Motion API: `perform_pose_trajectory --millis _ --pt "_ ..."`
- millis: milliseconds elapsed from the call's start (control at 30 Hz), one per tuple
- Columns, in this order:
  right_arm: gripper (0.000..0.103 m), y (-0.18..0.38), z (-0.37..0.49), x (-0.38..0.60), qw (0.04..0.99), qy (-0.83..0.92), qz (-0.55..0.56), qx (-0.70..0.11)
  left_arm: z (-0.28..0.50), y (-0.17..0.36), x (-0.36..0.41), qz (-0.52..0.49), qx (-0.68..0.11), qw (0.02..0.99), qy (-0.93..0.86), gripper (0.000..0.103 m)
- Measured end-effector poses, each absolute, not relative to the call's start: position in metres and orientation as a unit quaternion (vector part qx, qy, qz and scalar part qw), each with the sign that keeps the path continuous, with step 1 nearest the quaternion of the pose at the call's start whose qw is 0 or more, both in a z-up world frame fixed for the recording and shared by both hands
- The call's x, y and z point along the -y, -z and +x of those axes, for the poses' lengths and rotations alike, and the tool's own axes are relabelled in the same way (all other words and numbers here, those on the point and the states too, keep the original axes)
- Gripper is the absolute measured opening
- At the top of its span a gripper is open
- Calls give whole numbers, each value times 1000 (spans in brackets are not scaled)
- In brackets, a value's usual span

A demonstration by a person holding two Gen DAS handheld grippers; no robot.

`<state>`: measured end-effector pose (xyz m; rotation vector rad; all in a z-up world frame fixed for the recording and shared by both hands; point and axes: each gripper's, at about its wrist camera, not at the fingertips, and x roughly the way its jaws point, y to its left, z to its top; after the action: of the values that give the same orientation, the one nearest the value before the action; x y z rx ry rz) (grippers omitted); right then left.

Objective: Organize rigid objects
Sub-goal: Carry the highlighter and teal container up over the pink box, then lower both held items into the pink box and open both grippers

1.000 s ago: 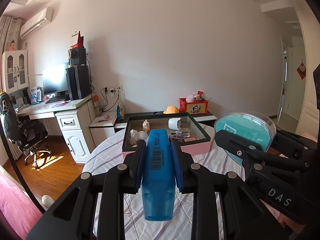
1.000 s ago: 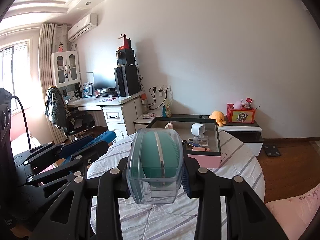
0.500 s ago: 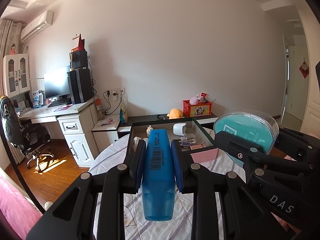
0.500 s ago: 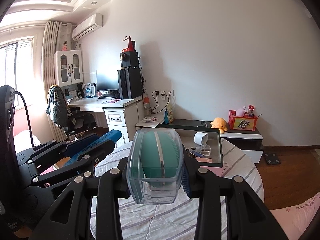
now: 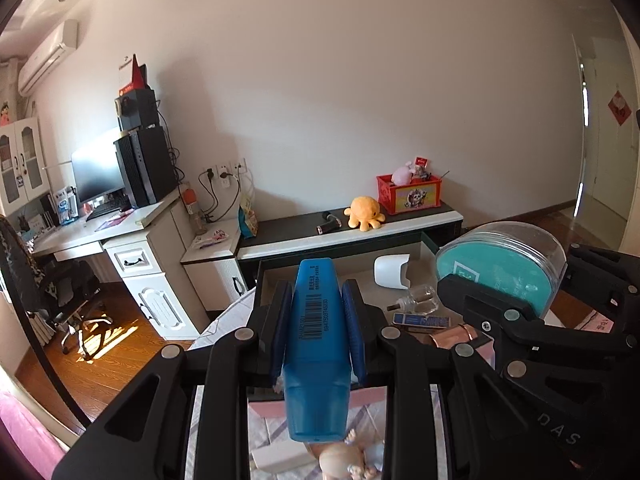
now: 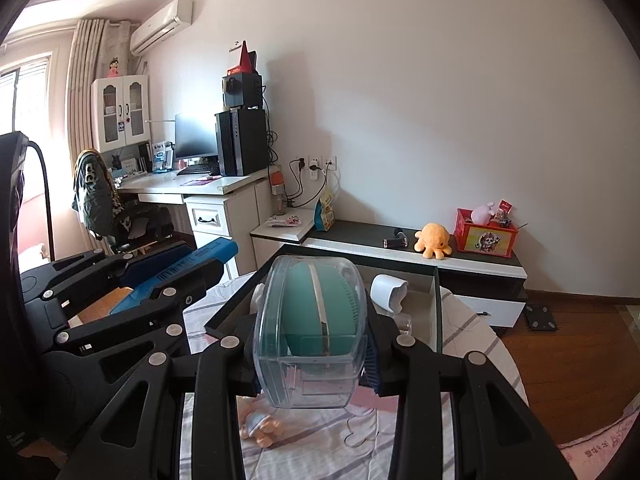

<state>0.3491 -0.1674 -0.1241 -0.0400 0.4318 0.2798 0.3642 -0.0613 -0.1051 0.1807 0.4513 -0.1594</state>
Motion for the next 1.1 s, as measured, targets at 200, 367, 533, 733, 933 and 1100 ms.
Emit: perform_pose_trajectory --millis 200,367,533,733,933,1100 --pt "38 150 426 169 956 -131 -24 -263 439 139 64 86 -287 950 86 26" --pt "38 180 468 165 939 -133 -40 -314 477 172 66 84 -339 933 86 26" --pt "38 202 488 163 928 -135 -46 -344 492 187 64 83 -356 927 83 26" --pt "38 214 502 157 920 -130 -55 -365 503 194 63 95 -364 925 62 26" --pt "47 211 498 157 926 -119 -41 -355 502 190 55 96 -356 929 36 38" --pt "64 195 485 165 935 -95 -16 -340 476 168 37 84 -309 947 1 87"
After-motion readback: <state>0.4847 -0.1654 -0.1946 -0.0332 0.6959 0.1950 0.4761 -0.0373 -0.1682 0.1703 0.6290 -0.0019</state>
